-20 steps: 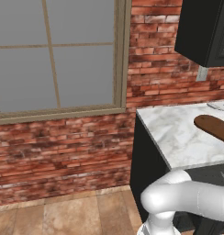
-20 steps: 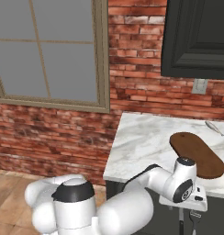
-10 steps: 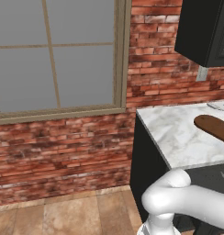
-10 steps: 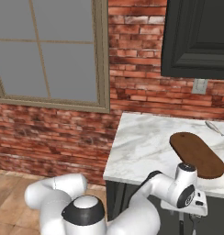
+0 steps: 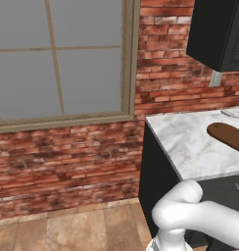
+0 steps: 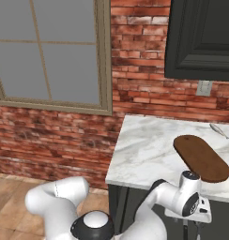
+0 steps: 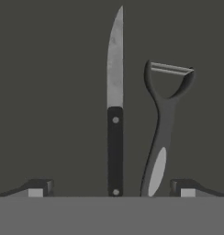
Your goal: Open the drawer on the right and place the cutting tools on the cutting board.
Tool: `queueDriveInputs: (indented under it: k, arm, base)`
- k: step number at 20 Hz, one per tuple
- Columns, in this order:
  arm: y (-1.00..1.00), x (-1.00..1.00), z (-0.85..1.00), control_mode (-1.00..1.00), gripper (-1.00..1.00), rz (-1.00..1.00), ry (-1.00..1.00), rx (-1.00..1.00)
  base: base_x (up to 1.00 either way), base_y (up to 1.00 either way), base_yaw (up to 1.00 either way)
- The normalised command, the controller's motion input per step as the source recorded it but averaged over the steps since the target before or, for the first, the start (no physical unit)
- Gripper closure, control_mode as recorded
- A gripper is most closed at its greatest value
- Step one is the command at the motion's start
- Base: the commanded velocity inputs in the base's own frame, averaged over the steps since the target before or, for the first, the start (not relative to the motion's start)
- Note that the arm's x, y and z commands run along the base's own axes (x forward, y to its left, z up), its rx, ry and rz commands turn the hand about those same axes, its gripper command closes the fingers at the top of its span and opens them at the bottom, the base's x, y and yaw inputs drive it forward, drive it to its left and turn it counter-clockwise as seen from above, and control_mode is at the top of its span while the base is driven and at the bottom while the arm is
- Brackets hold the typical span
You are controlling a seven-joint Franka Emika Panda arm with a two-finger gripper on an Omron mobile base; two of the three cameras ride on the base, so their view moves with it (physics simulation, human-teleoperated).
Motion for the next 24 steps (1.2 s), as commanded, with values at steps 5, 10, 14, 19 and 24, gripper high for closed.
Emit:
queueDriveInputs:
  k: [5,10,14,19,24]
  arm:
    - [-0.08,0.0,-0.25,-1.0,-1.0,0.01,0.0,0.0]
    - [-0.01,0.0,-0.22,-1.0,-1.0,0.0,0.0,0.0]
    - [0.0,0.0,-0.19,-1.0,-1.0,0.0,0.0,0.0]
    - [0.0,0.0,-0.18,-1.0,-1.0,0.0,0.0,0.0]
    - [-0.03,0.01,-0.16,-1.0,-1.0,0.0,0.0,0.0]
  base:
    - [0.0,0.0,0.0]
    - [0.0,0.0,0.0]
    - [0.0,0.0,0.0]
    - [0.0,0.0,0.0]
    - [0.0,0.0,0.0]
